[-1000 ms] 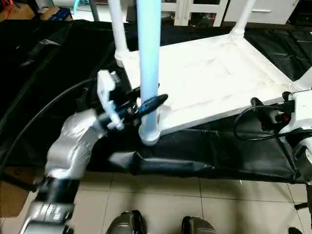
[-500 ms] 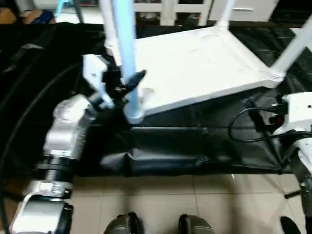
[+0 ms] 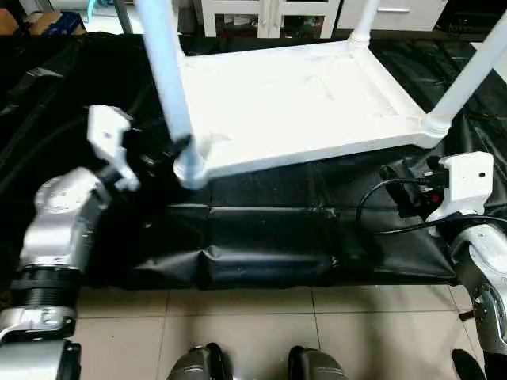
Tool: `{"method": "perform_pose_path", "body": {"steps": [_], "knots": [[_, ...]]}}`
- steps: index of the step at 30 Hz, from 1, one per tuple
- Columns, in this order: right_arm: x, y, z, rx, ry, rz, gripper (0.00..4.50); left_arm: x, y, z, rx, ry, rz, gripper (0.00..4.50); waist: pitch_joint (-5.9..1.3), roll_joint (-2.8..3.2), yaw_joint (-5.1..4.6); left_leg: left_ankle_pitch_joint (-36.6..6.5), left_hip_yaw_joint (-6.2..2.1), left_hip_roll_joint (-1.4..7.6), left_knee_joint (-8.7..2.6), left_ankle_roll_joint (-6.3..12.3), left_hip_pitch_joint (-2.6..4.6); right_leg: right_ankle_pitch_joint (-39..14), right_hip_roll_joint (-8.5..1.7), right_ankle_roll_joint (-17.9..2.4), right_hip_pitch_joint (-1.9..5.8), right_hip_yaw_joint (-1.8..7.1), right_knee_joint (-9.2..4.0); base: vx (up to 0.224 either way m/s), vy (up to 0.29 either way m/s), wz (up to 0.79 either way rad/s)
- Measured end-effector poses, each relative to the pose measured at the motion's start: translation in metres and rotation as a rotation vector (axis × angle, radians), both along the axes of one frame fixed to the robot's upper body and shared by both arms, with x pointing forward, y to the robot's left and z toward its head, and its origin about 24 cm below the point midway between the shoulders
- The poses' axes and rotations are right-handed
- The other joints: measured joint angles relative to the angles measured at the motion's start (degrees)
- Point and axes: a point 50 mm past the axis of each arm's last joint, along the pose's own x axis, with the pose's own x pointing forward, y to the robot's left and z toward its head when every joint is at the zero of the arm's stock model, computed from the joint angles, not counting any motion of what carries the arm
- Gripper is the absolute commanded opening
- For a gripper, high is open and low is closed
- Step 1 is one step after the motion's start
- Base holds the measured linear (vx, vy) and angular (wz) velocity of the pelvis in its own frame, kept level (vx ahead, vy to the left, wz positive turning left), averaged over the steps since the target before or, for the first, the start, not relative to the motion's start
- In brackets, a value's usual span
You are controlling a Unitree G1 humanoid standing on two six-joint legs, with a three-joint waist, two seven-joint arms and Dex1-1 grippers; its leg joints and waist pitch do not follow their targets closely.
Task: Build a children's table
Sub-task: Flip table
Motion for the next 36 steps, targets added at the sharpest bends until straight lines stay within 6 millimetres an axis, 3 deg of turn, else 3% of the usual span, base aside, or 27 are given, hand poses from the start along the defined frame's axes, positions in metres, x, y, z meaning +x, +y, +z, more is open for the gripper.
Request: {"method": "perform_pose_path", "body": {"steps": [3, 8, 15, 20, 31, 36], "knots": [[0.000, 0.001, -0.001, 0.001, 0.002, 0.003, 4.04, -0.008, -0.003, -0.001, -0.094, 0.007, 0.020, 3.56, -0.01, -0.10, 0.23, 0.0, 0.05, 0.00, 0.06, 0.00, 0.00, 0.1, -0.04, -0.1, 0.03, 0.02, -0.02, 0.000, 0.000, 0.00], [0.000, 0.004, -0.002, 0.011, 0.006, 0.013, 4.04, -0.022, -0.034, -0.006, -0.260, 0.028, 0.079, 3.86, 0.03, -0.42, 1.48, 0.0, 0.05, 0.00, 0.20, 0.02, 0.02, 0.1, -0.04, -0.2, 0.15, 0.02, -0.01, 0.000, 0.000, 0.00], [0.001, 0.008, -0.004, 0.010, 0.017, 0.033, 4.04, -0.027, -0.065, 0.000, -0.347, 0.042, 0.129, 4.36, -0.07, -1.31, 1.35, 0.0, 0.07, 0.00, 0.27, 0.03, 0.01, 0.1, -0.04, -0.1, 0.24, 0.08, -0.05, 0.000, 0.000, 0.00], [0.002, 0.016, -0.007, 0.015, 0.028, 0.060, 4.04, -0.022, -0.066, -0.007, -0.294, 0.092, 0.299, 4.44, -0.15, -1.55, 1.22, 0.0, 0.04, 0.00, 0.28, 0.02, -0.04, 0.2, -0.03, 0.1, 0.19, 0.08, -0.08, 0.000, 0.000, 0.00], [0.001, 0.017, -0.008, 0.020, 0.030, 0.058, 4.04, -0.001, -0.098, 0.005, -0.321, 0.077, 0.344, 4.44, -0.15, -1.55, 1.37, 0.0, -0.01, 0.00, 0.41, 0.05, -0.32, 0.3, -0.03, 0.2, 0.09, 0.06, -0.12, 0.000, 0.000, 0.00], [0.001, 0.017, -0.008, 0.020, 0.035, 0.052, 4.04, 0.010, -0.101, 0.005, -0.310, 0.064, 0.410, 4.44, -0.15, -1.55, 1.33, 0.0, -0.10, 0.00, 0.45, 0.06, -0.45, 0.4, -0.02, 0.3, 0.01, 0.01, -0.12, 0.000, 0.000, 0.00]]}}
